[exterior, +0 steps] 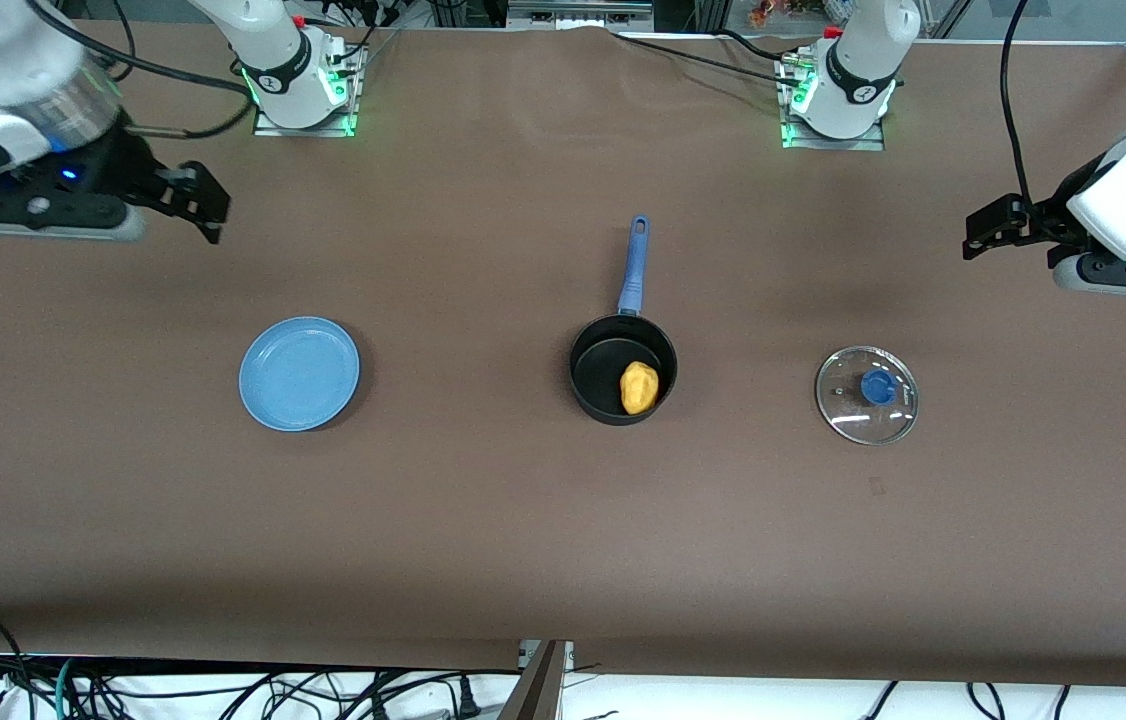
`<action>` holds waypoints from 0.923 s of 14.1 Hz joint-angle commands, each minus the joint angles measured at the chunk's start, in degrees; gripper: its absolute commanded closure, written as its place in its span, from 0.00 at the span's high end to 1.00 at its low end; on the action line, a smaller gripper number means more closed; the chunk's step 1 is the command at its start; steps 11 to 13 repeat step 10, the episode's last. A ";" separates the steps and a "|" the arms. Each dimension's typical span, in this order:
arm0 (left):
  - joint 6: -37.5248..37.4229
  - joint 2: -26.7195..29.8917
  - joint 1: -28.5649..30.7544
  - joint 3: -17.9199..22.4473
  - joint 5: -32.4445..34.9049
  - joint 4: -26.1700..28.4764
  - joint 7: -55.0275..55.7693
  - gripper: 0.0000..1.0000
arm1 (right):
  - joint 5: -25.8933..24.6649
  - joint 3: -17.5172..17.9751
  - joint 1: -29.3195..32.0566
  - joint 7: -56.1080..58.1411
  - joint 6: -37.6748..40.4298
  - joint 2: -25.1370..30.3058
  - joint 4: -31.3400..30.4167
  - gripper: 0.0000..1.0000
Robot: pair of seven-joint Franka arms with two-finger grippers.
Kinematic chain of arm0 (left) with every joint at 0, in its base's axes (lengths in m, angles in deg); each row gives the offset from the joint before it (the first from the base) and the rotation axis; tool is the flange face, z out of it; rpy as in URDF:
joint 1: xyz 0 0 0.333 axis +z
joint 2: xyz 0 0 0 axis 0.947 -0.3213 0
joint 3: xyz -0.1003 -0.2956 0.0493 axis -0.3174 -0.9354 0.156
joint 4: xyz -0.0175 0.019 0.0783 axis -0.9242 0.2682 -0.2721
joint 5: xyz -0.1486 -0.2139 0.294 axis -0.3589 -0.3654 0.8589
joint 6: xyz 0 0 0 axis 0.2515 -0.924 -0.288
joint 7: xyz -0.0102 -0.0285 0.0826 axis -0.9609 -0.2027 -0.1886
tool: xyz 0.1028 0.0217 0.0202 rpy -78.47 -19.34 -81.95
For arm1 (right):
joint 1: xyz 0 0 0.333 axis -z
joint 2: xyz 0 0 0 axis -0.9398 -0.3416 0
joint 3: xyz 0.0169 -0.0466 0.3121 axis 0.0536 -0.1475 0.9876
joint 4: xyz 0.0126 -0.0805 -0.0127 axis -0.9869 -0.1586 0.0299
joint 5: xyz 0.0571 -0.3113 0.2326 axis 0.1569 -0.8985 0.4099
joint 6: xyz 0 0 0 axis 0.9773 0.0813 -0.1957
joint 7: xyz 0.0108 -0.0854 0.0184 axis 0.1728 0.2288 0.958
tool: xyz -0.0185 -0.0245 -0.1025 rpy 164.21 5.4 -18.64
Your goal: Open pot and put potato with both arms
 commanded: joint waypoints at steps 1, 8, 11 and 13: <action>-1.04 0.71 -0.32 0.07 0.19 -0.31 0.36 1.00 | 2.47 -2.03 2.43 6.95 1.06 0.65 -2.00 1.00; -1.04 0.63 -0.41 0.07 0.28 -0.31 0.27 1.00 | 4.85 -4.59 3.40 10.14 2.03 0.30 -2.09 1.00; -1.04 0.63 -0.41 0.07 0.28 -0.31 0.27 1.00 | 4.85 -4.59 3.84 10.14 2.73 0.21 -2.09 1.00; -1.04 0.63 -0.41 0.07 0.28 -0.31 0.27 1.00 | 4.85 -4.59 3.84 10.14 2.73 0.21 -2.09 1.00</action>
